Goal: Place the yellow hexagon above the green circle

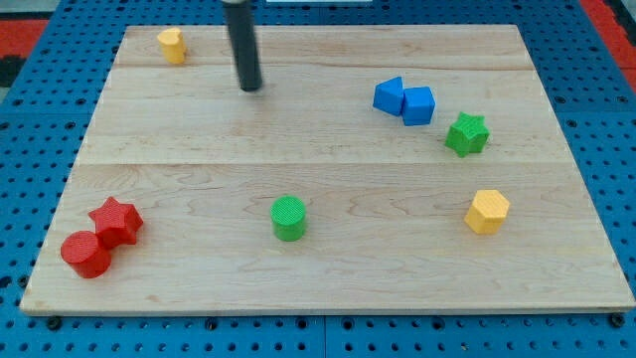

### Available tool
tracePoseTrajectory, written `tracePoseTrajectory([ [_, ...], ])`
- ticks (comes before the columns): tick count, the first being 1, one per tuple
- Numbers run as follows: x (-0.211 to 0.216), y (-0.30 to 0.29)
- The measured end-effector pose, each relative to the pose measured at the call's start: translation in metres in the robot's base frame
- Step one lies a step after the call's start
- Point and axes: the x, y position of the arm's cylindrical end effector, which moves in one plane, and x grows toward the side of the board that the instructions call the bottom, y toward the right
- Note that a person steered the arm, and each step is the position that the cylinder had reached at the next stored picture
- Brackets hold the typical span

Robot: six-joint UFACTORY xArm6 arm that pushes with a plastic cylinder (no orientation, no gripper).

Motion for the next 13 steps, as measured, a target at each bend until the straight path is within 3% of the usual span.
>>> tracePoseTrajectory([
  [2, 0.100, 0.110],
  [4, 0.133, 0.116],
  [6, 0.211, 0.163],
  [7, 0.245, 0.221],
  [8, 0.249, 0.293],
  [9, 0.234, 0.313],
  [11, 0.222, 0.305],
  [13, 0.199, 0.222],
])
